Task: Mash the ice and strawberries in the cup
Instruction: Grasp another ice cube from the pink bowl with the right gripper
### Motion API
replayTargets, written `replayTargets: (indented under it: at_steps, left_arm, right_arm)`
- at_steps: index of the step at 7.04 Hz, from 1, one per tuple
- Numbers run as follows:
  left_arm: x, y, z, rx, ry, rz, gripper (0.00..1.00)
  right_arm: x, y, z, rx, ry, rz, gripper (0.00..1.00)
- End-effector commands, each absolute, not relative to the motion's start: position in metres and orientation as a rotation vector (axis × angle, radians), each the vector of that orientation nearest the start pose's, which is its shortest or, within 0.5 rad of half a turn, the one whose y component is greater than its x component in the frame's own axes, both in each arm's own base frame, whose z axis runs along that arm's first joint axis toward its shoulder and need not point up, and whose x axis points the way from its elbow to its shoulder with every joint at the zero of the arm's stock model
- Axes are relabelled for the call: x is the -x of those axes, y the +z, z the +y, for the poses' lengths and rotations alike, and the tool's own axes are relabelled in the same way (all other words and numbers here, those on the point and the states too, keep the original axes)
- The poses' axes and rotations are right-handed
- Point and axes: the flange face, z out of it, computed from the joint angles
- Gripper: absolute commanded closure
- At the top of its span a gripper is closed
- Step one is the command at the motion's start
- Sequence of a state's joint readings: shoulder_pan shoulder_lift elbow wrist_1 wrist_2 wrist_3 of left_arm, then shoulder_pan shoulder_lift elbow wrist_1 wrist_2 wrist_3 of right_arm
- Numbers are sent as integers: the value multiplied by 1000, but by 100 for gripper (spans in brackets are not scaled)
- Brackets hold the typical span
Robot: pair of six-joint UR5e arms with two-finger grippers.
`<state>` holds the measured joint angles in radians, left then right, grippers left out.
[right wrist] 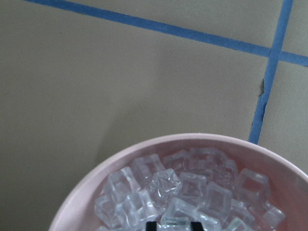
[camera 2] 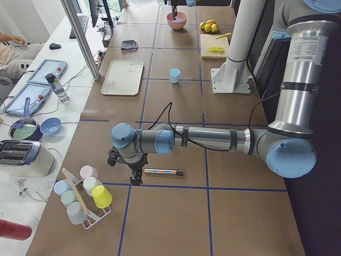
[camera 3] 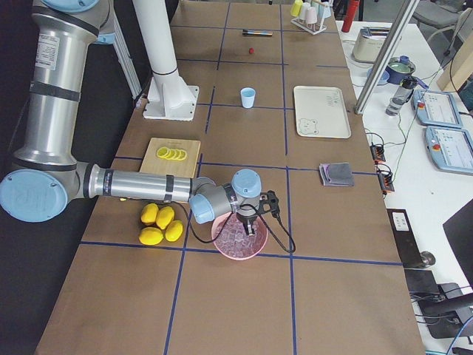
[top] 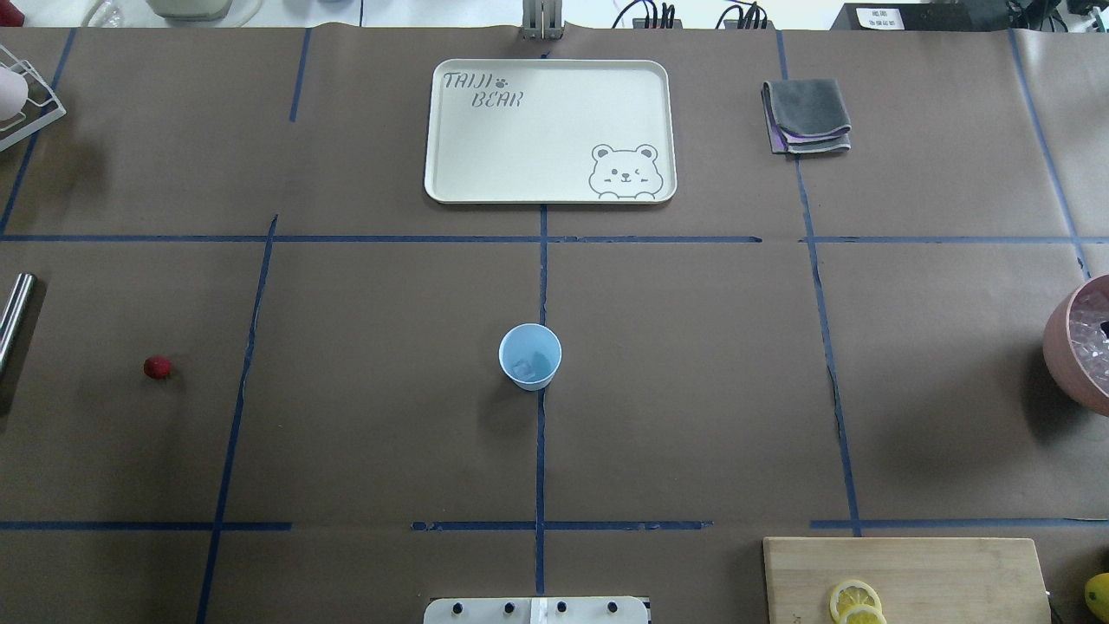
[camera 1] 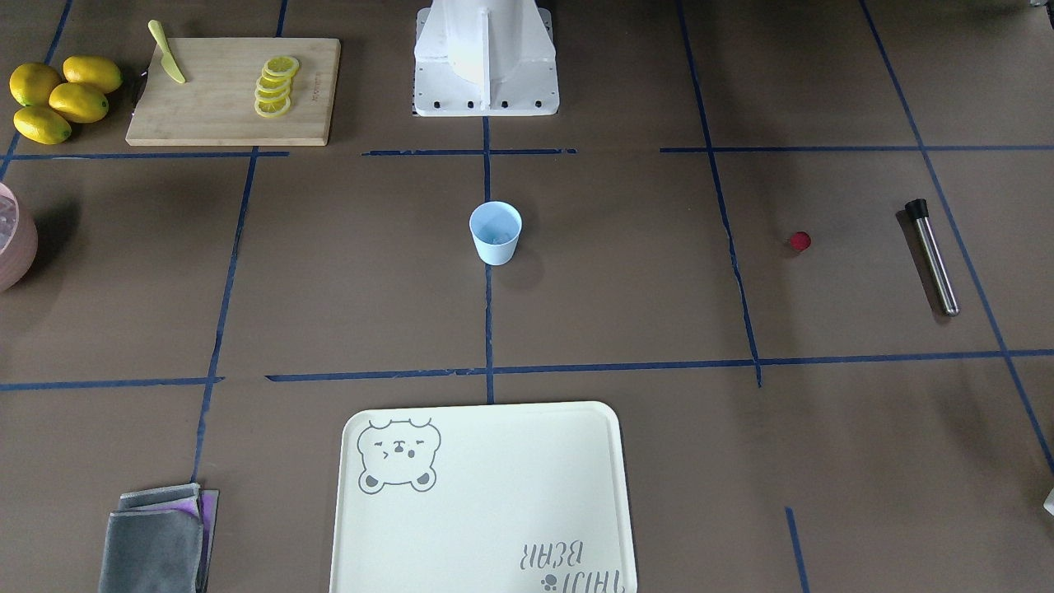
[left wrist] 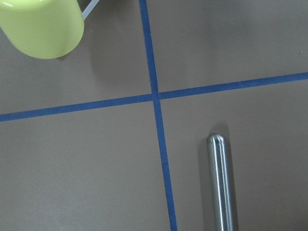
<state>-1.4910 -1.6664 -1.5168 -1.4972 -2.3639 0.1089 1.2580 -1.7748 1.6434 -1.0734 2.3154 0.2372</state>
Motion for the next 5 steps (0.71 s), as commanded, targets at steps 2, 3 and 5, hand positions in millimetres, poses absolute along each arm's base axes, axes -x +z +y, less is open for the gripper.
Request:
replayTargets:
  at_steps: [2, 3, 5]
  left_arm:
    - [20, 643, -533, 20, 165, 793, 0]
    - [20, 643, -533, 20, 165, 793, 0]
    - [20, 643, -533, 20, 167, 794, 0]
  right_arm:
    - [66, 655, -423, -157, -213, -808, 99]
    - [65, 636, -422, -188, -224, -819, 100]
    - [62, 570, -428, -245, -112, -855, 100]
